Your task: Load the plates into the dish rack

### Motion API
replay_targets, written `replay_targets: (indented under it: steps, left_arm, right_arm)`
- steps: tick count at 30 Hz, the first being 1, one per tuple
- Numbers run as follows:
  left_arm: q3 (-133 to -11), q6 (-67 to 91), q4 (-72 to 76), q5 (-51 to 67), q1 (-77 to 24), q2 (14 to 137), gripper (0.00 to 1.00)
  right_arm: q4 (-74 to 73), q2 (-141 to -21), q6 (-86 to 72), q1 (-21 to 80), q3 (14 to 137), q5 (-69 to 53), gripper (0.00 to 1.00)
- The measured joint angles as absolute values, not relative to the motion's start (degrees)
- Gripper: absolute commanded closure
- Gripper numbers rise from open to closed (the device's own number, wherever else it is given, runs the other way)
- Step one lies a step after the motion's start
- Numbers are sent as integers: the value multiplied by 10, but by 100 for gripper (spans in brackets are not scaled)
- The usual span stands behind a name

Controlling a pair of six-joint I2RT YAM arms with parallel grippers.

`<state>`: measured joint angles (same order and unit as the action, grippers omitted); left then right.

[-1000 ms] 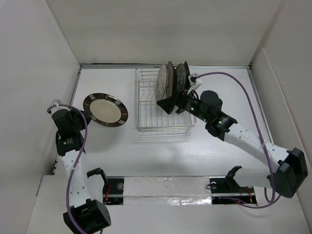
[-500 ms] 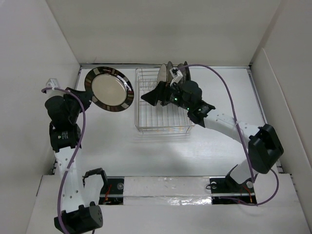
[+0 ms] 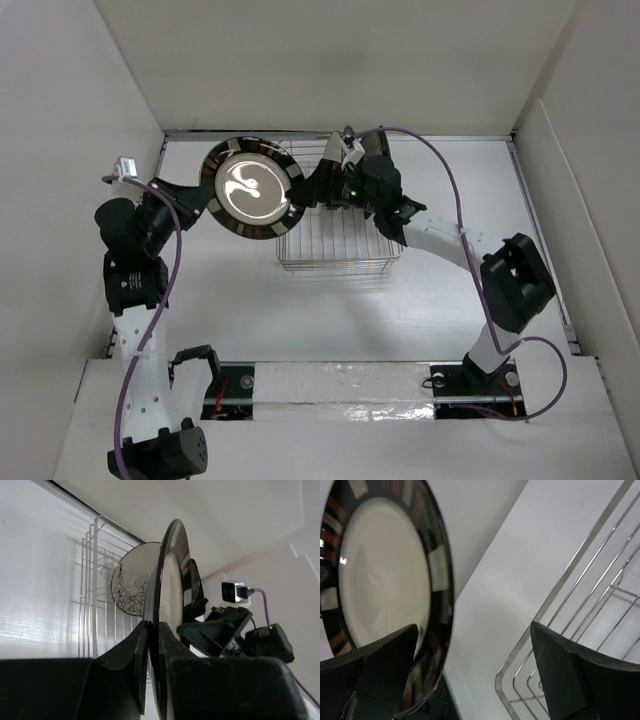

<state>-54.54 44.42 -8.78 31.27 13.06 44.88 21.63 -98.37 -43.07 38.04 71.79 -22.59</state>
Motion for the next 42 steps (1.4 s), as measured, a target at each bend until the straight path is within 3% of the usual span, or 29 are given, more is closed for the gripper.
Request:
replay_targets:
  steps: [1, 4, 7, 11, 12, 13, 14, 17, 23, 31, 42]
  left_arm:
    - [-545, 448, -83, 323, 131, 448, 100]
    - [-545, 450, -75, 349, 131, 448, 100]
    - [-541, 452, -63, 369, 131, 448, 100]
    - [-514, 443, -48, 375, 137, 443, 100]
    - [-507, 441, -43, 371, 142, 442, 99]
    - [-500, 443, -32, 378, 143, 442, 88]
    - [-494, 443, -19, 383, 142, 441, 63]
    - [-482, 452, -2, 407, 136, 440, 37]
    - [-475, 438, -4, 417, 119, 459, 27]
    - [-474, 392, 19, 373, 35, 482, 24]
    - [-469, 305, -3, 325, -114, 460, 24]
  right_arm:
    - [219, -988, -436, 380, 718, -233, 2]
    - [256, -1000, -453, 380, 718, -266, 18]
    - [313, -1014, -479, 380, 718, -303, 44]
    - [373, -1021, -525, 375, 716, -337, 96]
    - [390, -1021, -540, 371, 715, -345, 100]
    - [398, -1019, -549, 368, 712, -345, 100]
    - [400, -1016, -554, 366, 707, -345, 100]
    - [390, -1005, -533, 371, 690, -329, 100]
    - [236, -946, -456, 385, 696, -248, 100]
    - [-6, -895, -339, 405, 833, -77, 100]
    - [-191, -1015, -236, 376, 1004, 365, 100]
